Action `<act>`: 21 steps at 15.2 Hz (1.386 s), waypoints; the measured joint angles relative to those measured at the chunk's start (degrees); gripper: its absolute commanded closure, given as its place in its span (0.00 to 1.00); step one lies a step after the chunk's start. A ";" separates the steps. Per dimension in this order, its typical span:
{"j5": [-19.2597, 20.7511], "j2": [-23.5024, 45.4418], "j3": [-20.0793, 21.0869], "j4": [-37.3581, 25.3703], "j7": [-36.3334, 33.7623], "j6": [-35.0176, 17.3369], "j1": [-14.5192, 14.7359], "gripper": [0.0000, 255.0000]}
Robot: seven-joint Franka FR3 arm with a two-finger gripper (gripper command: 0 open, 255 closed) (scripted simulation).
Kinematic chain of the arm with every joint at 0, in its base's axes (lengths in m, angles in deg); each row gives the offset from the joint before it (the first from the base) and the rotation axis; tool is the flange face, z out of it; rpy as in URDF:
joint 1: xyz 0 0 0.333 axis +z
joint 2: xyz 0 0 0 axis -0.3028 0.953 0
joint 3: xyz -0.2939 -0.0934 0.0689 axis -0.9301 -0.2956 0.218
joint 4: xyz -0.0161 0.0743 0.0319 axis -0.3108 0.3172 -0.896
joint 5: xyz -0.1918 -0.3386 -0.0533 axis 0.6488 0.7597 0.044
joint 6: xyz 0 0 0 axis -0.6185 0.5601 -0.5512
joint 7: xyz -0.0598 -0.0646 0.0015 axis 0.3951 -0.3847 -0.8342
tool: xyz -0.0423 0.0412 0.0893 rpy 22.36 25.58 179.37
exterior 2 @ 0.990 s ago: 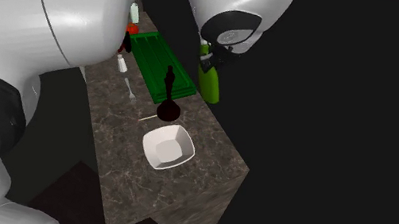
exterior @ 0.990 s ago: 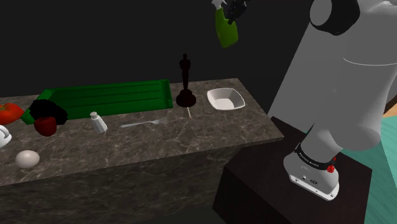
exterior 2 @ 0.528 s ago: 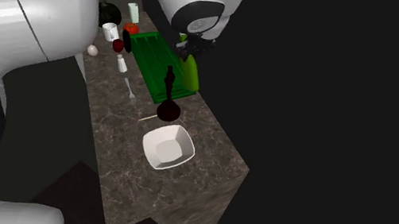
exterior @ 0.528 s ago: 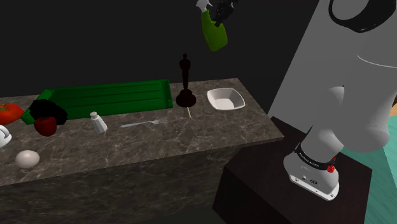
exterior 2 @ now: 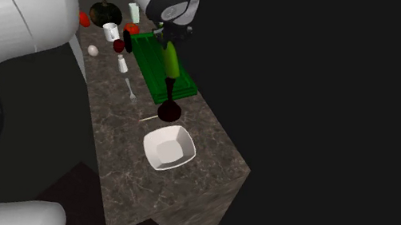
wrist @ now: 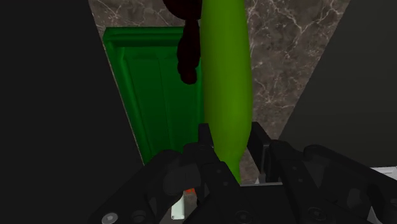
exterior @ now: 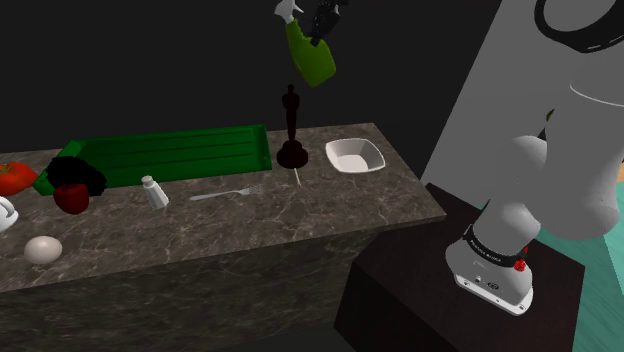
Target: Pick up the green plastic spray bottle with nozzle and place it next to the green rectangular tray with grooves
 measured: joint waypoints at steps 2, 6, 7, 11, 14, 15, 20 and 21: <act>0.54 -0.02 1.12 0.14 -2.45 -1.52 1.71 1.00; 0.57 1.46 3.07 -1.13 -6.79 -3.56 4.35 1.00; 1.60 0.43 3.64 0.31 -8.11 -5.02 5.70 1.00; 0.17 4.46 5.40 -4.17 -12.21 -5.43 7.27 1.00; -0.23 5.93 6.34 -4.70 -13.93 -6.95 8.43 1.00; -0.47 6.26 6.45 -4.64 -13.88 -7.25 8.44 1.00; -0.82 6.00 6.77 -0.74 -12.70 -10.85 9.17 1.00; -0.97 6.02 6.81 -0.16 -12.39 -11.37 9.18 1.00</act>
